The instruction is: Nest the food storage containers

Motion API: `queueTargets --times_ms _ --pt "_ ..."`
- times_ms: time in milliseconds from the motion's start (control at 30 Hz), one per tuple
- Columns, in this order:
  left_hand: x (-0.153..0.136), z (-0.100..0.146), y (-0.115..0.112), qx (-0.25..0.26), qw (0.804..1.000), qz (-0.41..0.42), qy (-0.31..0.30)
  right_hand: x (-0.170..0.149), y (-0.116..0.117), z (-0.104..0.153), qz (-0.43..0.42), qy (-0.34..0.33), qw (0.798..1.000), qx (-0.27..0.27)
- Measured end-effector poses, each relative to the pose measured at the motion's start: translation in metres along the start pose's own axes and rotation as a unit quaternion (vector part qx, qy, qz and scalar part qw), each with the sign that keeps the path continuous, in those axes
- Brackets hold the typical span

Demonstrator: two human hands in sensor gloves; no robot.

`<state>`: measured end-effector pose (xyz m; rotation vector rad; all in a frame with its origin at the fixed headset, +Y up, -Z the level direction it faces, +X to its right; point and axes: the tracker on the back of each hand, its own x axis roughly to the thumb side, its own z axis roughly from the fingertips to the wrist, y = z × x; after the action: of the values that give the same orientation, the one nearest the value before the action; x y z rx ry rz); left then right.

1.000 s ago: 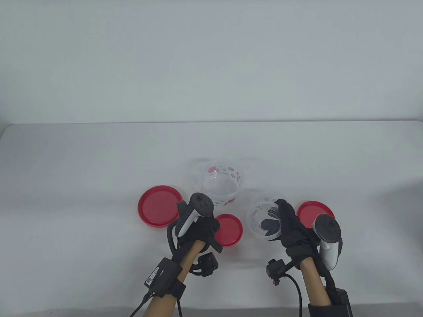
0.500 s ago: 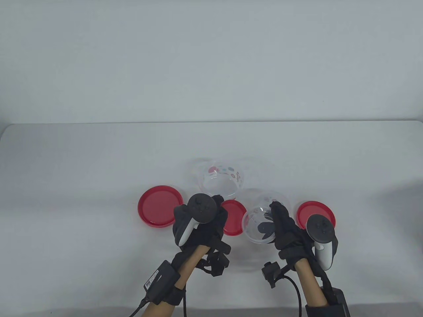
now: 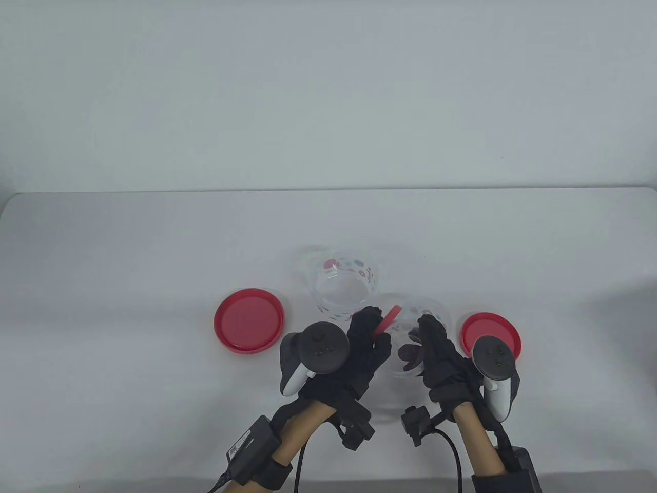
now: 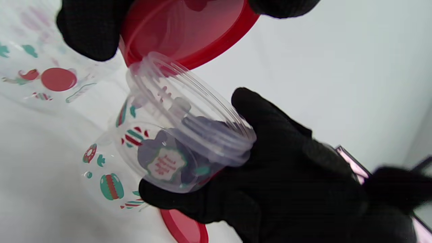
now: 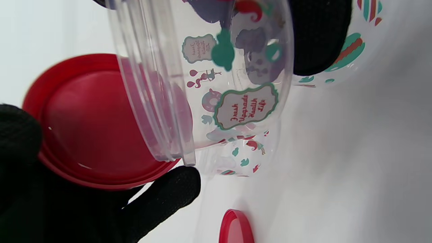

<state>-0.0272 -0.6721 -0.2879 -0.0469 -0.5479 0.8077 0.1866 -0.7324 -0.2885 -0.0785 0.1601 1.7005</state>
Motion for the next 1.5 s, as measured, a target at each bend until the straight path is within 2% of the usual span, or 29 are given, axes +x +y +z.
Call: queueTargets --times_ms 133,267,367,600,700,900,1000,1200,1500 --pt "0.014 0.003 -0.01 0.003 0.994 -0.103 -0.043 0.0 0.0 0.0 -0.02 -0.002 1.0 -0.003" --pt "0.021 0.006 -0.022 -0.006 0.986 -0.155 -0.062 -0.001 0.001 0.0 -0.026 -0.002 1.0 0.0" --pt "0.022 0.007 -0.027 -0.007 0.979 -0.194 -0.066 -0.003 0.001 0.0 -0.059 0.005 0.998 0.007" --pt "0.011 0.006 -0.027 -0.021 0.98 -0.192 -0.047 -0.006 0.002 -0.002 -0.141 -0.006 0.99 0.022" --pt "0.007 0.005 -0.027 -0.023 0.985 -0.159 -0.058 -0.007 0.002 -0.004 -0.134 -0.012 0.991 0.028" --pt "0.004 0.006 -0.031 -0.028 0.984 -0.167 -0.054 -0.007 0.004 -0.004 -0.153 -0.006 0.986 0.07" --pt "0.002 0.005 -0.031 -0.032 0.987 -0.152 -0.049 -0.008 0.004 -0.005 -0.133 -0.009 0.989 0.062" --pt "0.004 0.007 -0.036 -0.034 0.98 -0.188 -0.049 -0.008 0.007 -0.003 -0.115 -0.014 0.992 0.043" --pt "0.002 0.007 -0.041 -0.034 0.983 -0.177 -0.041 -0.011 0.009 -0.003 -0.104 -0.017 0.994 0.027"
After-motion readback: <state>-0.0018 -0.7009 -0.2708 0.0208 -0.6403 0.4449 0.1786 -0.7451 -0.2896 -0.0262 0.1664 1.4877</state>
